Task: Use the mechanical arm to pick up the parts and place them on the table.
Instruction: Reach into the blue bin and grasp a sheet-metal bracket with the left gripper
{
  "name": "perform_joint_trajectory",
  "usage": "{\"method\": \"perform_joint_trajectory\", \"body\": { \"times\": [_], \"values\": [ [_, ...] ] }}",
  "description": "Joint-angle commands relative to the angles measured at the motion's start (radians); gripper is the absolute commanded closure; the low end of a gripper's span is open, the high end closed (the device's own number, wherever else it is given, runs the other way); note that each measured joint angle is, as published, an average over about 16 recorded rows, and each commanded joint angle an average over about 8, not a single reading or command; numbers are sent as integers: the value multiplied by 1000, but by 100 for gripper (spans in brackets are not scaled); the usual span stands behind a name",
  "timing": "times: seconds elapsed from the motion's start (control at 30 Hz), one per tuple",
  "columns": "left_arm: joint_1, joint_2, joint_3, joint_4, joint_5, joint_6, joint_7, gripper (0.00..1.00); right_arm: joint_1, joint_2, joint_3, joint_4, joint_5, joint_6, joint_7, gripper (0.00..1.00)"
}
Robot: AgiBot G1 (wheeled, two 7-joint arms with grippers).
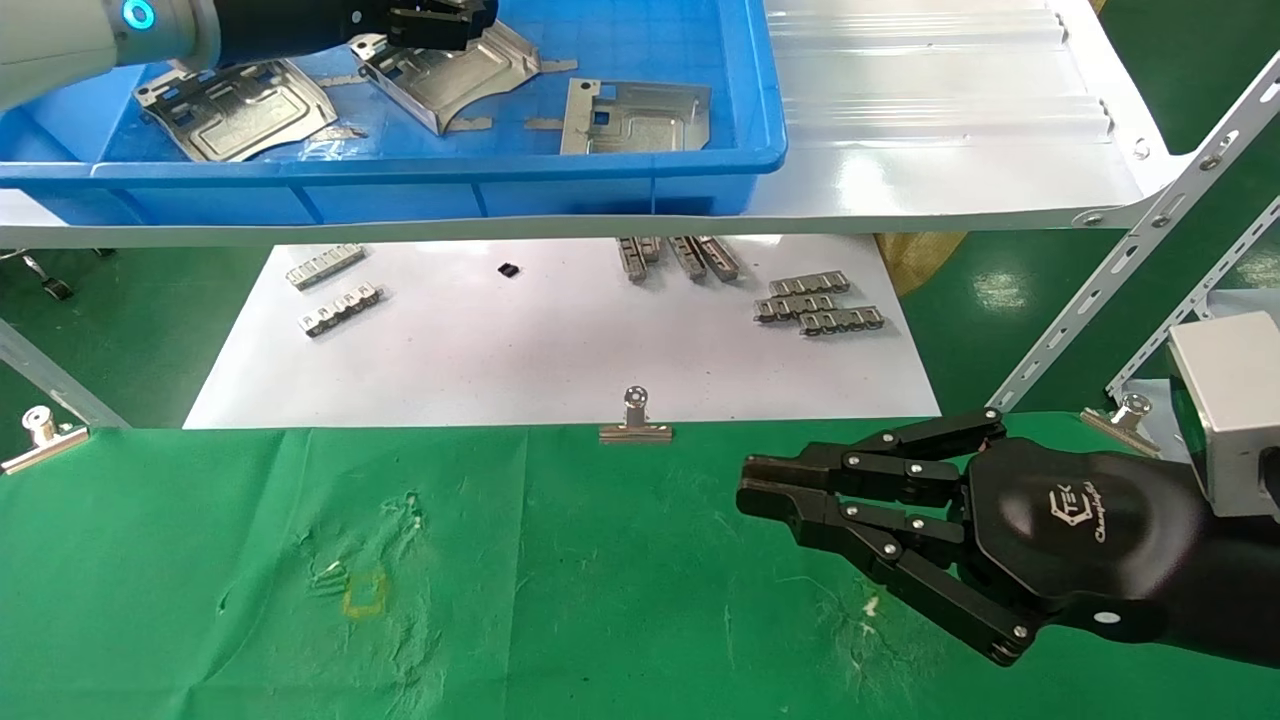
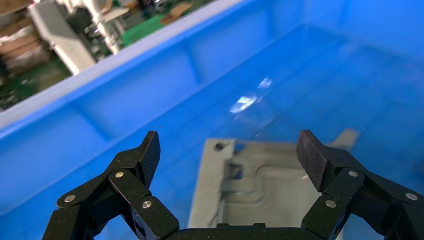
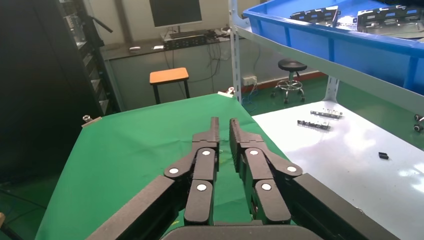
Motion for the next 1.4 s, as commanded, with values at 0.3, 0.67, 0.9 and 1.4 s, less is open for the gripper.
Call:
{"method": "perform_joint_trajectory", "body": {
  "times": [0.3, 0.67, 0.9, 1.4],
  "values": [
    [-56, 49, 30, 142, 49, -71, 5, 100, 0, 0, 0, 0, 0, 0, 0, 0],
    [-76, 41, 37, 179, 60, -51, -6, 100, 0, 0, 0, 0, 0, 0, 0, 0],
    [-76, 19, 35, 181, 57, -14, 0, 100, 0, 0, 0, 0, 0, 0, 0, 0],
    [-85, -37, 9, 159, 20, 106, 36, 100, 0, 0, 0, 0, 0, 0, 0, 0]
  ]
}}
